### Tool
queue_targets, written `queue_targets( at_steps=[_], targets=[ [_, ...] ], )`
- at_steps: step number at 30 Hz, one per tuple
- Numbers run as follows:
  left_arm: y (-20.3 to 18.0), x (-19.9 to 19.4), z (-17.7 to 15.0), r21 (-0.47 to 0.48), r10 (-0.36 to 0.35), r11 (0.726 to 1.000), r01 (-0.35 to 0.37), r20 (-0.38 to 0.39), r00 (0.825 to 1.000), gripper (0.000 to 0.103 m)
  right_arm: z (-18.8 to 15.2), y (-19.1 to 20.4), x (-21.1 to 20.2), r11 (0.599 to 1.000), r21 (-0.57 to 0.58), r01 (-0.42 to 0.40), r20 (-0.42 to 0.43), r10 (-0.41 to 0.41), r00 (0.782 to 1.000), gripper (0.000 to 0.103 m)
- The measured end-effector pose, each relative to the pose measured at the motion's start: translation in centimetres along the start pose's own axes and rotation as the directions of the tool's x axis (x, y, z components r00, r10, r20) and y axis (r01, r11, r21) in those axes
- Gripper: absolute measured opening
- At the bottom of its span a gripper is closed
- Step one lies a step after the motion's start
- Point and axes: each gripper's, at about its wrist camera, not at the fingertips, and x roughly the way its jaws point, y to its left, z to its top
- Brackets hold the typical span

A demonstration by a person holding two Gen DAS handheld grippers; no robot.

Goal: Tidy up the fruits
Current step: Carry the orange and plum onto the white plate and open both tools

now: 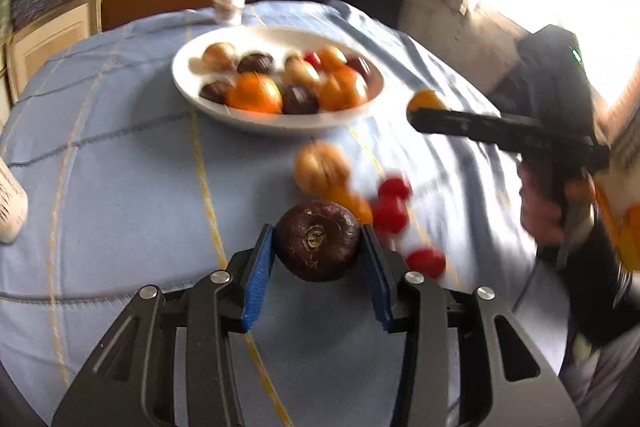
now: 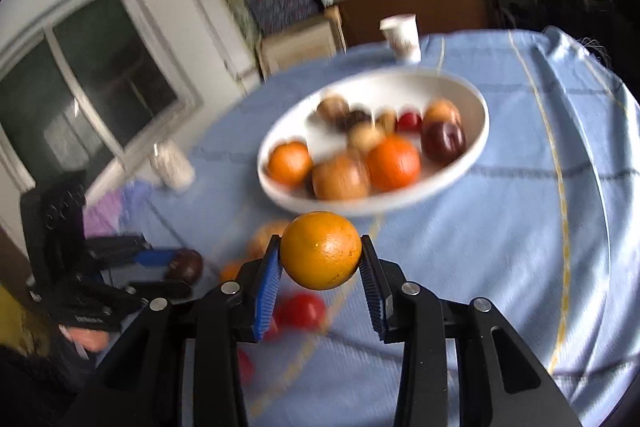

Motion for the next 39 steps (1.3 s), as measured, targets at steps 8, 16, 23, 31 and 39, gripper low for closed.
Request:
queue_targets(
  at_steps=[8, 16, 23, 31, 39],
  targets=[
    [0.1, 2.4, 8.4, -0.025, 0.131, 0.991, -0.129, 0.087, 0.988, 0.042, 4.6, -1.6, 3.0, 0.989, 0.079, 0.128, 0.092, -0.135, 0.987, 0.039],
    [-0.3, 6.7, 12.3, -0.036, 0.186, 0.982, -0.183, 0.090, 0.978, 0.062, 5.7, -3.1, 5.1, 0.987, 0.061, 0.148, 0.086, -0.153, 0.984, 0.053],
    [-0.5, 1.6, 9.1, -0.102, 0.222, 0.974, -0.204, 0.225, 0.949, 0.097, 5.1, -0.7, 0.3, 0.991, -0.034, 0.126, 0.156, -0.119, 0.981, 0.056],
    [3.1, 0.5, 2.1, -0.277, 0.346, 0.912, -0.301, 0.130, 0.929, 0.098, 0.2, 1.0, 2.3, 0.996, -0.034, 0.078, -0.009, -0.078, 0.997, 0.055],
    [4.2, -1.4, 0.3, -0.325, 0.414, 0.877, -0.353, 0.139, 0.900, 0.098, -0.8, 3.0, 2.7, 0.989, -0.143, 0.041, -0.105, -0.057, 0.993, 0.052]
  ],
)
